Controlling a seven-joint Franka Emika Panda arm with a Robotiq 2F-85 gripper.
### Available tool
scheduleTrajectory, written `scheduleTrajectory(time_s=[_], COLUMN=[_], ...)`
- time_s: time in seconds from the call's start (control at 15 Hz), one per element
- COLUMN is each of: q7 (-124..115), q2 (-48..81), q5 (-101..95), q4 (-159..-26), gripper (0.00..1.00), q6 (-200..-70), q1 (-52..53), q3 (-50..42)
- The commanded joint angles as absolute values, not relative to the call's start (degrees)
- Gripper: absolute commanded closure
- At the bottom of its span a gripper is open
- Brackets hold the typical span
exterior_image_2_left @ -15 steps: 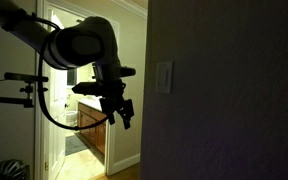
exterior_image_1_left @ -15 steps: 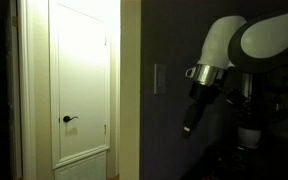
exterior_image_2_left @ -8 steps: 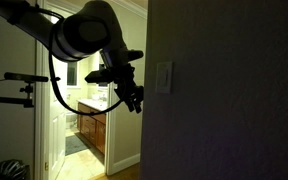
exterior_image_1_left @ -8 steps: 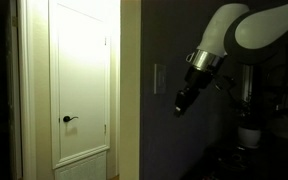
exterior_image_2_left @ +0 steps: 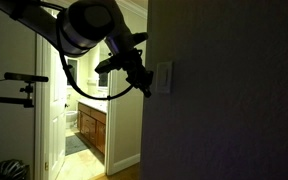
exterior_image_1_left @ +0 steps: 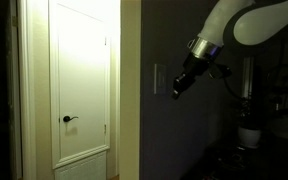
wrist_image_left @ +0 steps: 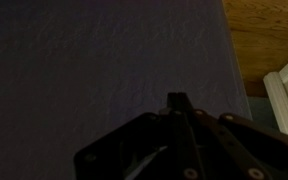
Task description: Turn on the light switch
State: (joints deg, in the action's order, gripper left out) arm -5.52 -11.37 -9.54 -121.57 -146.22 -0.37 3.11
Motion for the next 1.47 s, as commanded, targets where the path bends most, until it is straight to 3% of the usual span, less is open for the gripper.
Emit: scheduleTrajectory(time_s=[0.0, 1.4], q7=[-8.43, -15.03], q2=[-10.52, -3.89], q5=[-12.38, -15.54], q4=[-119.06, -110.27], gripper=[0.97, 0.96], q6=[-148.6, -155.05], q1=[-1.24, -2.21], q3=[3.73, 2.77])
